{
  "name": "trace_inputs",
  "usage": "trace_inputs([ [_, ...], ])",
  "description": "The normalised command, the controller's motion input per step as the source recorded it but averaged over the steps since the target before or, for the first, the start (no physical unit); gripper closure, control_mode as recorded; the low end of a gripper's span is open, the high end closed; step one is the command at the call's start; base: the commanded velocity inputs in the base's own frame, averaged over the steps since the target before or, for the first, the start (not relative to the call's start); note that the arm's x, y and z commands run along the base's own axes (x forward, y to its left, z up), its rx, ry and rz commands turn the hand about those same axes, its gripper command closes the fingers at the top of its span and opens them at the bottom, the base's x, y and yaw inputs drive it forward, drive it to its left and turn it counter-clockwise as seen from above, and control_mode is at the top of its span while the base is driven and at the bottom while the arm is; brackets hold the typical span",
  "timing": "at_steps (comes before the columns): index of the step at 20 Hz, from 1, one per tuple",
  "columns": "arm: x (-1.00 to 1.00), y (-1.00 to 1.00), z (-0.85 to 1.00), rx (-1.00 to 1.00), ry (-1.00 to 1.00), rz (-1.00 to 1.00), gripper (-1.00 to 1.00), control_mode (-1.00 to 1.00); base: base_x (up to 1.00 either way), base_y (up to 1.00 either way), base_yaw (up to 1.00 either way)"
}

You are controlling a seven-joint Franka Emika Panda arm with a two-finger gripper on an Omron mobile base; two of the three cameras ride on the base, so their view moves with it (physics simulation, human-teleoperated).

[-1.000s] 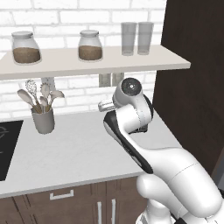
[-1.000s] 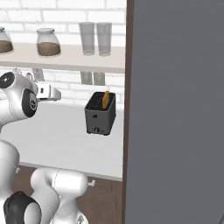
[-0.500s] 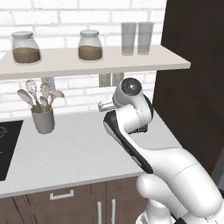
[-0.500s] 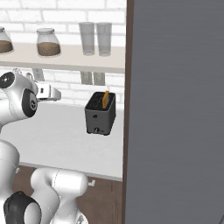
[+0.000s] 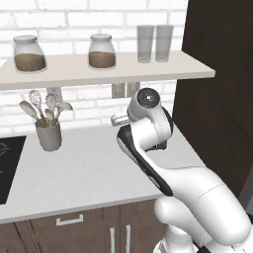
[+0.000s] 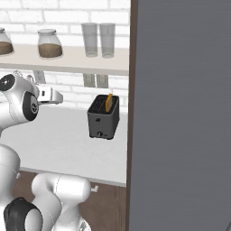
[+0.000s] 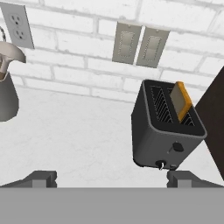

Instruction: Start the toaster. Once the lever pops up, take the bread to the plate on the dining counter.

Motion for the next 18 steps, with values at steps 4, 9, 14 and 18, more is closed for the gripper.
trace_inputs([
  [4,0.0,0.0,0.0,0.0,0.0,0.0,-1.0,-1.0,0.0,0.0,0.0],
  [9,0.0,0.0,0.0,0.0,0.0,0.0,-1.0,-1.0,0.0,0.0,0.0],
  [14,0.0,0.0,0.0,0.0,0.0,0.0,-1.0,-1.0,0.0,0.0,0.0],
  [18,0.0,0.0,0.0,0.0,0.0,0.0,-1.0,-1.0,0.0,0.0,0.0],
])
